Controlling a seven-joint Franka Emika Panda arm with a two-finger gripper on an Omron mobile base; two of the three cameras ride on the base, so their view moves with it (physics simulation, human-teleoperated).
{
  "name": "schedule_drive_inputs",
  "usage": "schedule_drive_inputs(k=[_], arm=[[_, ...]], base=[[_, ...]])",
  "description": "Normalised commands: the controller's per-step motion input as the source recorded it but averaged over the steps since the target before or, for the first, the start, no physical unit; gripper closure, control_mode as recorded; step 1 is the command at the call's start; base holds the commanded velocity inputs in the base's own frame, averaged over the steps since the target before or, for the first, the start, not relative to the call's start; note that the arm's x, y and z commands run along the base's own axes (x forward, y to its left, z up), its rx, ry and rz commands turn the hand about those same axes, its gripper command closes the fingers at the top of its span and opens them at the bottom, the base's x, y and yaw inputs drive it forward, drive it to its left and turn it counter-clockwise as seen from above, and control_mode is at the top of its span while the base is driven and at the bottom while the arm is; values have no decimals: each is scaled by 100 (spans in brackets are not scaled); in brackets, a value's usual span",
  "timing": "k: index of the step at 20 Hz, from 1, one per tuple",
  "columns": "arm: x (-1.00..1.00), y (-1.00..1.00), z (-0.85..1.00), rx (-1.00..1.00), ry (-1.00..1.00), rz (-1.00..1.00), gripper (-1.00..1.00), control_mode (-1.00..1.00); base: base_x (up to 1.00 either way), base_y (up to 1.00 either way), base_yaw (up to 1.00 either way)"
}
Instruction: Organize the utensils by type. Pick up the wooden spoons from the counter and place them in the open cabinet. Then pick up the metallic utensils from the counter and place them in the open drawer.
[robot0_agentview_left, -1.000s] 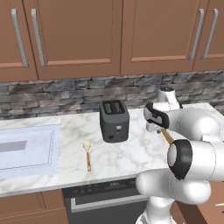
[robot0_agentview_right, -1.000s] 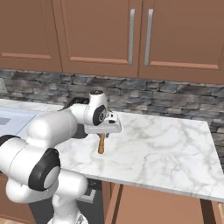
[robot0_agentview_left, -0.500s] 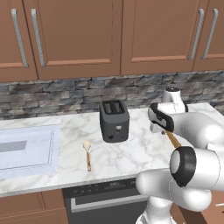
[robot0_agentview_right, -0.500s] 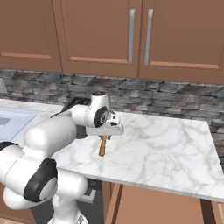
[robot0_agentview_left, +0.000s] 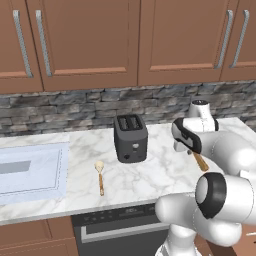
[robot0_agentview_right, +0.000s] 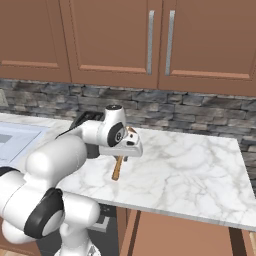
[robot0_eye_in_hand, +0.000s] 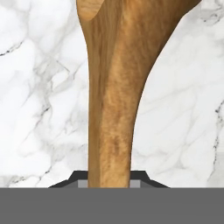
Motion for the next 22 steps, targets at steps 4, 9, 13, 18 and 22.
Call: schedule_drive_inputs(k=[4,9,13,18,22], arm=[[-8,6,7,0,0,-3,100,-100],[-22,10,11,-3,-5,-4,100,-100],[-20,9,2,-2,-1,-5,100,-100],[-8,9,0,-2,0,-5,100,-100],[-11,0,0,0,0,-1,100,100]], base=[[0,0,0],[0,0,0],[0,0,0],[0,0,0],[-6,1,0]])
